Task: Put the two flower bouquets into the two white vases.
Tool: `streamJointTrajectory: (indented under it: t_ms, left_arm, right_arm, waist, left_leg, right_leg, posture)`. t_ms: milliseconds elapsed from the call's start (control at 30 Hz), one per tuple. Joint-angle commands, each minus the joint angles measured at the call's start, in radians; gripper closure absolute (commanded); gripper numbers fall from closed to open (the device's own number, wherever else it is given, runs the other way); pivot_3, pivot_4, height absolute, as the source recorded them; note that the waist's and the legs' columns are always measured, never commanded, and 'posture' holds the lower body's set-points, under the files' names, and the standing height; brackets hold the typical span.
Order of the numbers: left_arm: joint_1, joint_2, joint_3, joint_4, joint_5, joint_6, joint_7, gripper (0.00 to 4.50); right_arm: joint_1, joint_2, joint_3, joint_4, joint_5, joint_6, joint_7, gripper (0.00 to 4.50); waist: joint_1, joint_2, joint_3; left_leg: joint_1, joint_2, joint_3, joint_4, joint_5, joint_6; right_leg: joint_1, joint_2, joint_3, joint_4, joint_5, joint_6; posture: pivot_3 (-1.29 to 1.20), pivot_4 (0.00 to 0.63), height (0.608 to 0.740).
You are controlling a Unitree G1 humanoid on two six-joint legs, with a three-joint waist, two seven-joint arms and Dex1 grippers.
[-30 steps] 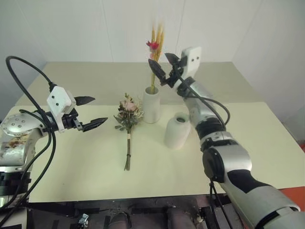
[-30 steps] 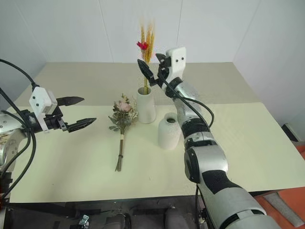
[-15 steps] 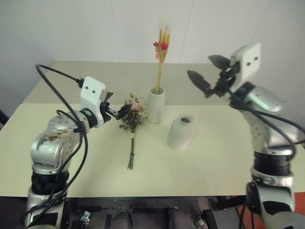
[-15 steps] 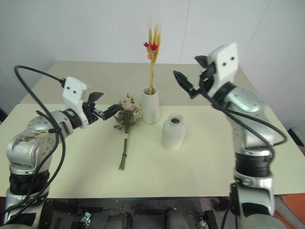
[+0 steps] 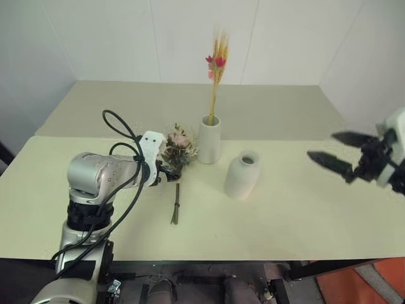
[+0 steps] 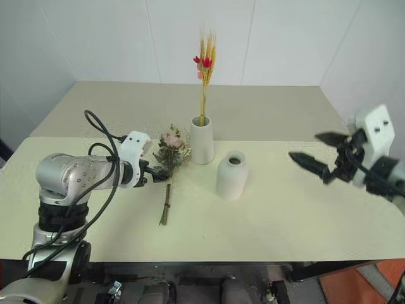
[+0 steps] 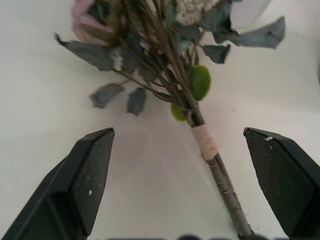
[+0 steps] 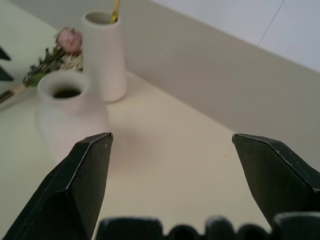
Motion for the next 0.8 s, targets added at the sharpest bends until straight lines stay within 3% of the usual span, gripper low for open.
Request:
streamJointTrajectory:
  t_ms: [33,167,267,633,667,800]
  left_arm:
    - [-0.025,-0.025,-0.021,0.033,0.001,0.005,0.032,0.0]
    - [-0.034,-0.084,-0.016,0.111,0.039,0.005,0.066,0.0]
    - [-0.052,-0.121,-0.003,0.159,0.084,-0.001,0.075,0.61]
    - [-0.146,-0.156,0.006,0.292,0.164,-0.08,0.038,4.22]
    - [-0.153,-0.165,0.024,0.303,0.167,-0.086,0.037,4.41]
    - [-0.151,-0.211,0.14,0.276,0.198,-0.208,0.096,4.41]
  right_arm:
    - [0.034,-0.039,-0.077,-0.036,0.014,-0.034,0.019,0.04]
    - [0.079,-0.038,-0.119,-0.04,0.027,-0.041,0.019,0.04]
    - [0.093,-0.031,-0.127,-0.043,0.033,-0.044,0.002,0.0]
    - [0.215,-0.06,-0.209,-0.029,0.022,-0.086,0.074,0.0]
    - [0.232,-0.063,-0.219,-0.029,0.017,-0.094,0.086,0.0]
    - [0.288,-0.062,-0.252,-0.036,0.008,-0.12,0.11,0.0]
  waist:
    - [-0.001,0.0,0.0]
    - [-0.001,0.0,0.0]
    - [0.001,0.0,0.0]
    - [0.006,0.0,0.0]
    - [0.006,0.0,0.0]
    - [0.007,0.0,0.0]
  left_leg:
    - [0.0,0.0,0.0,0.0,0.0,0.0]
    - [0.002,-0.002,-0.003,0.0,0.0,0.0]
    - [0.002,-0.003,-0.004,0.0,0.0,0.0]
    - [0.001,-0.01,-0.01,0.0,0.0,0.0]
    - [0.001,-0.01,-0.01,0.0,0.0,0.0]
    - [0.001,-0.01,-0.011,0.0,0.0,0.0]
  right_leg:
    - [0.0,0.0,0.0,0.0,0.0,0.0]
    - [0.002,0.0,0.001,0.0,0.0,0.0]
    - [0.002,0.0,0.001,-0.001,0.0,0.0]
    - [0.003,-0.003,0.001,-0.002,0.0,0.002]
    - [0.003,-0.003,0.001,-0.002,0.0,0.002]
    - [0.003,-0.003,0.001,-0.002,0.0,0.002]
  posture:
    - [0.0,0.15,0.74]
    - [0.0,0.15,0.74]
    - [0.0,0.15,0.74]
    - [0.0,0.15,0.74]
    - [0.0,0.15,0.74]
    - [0.0,0.15,0.74]
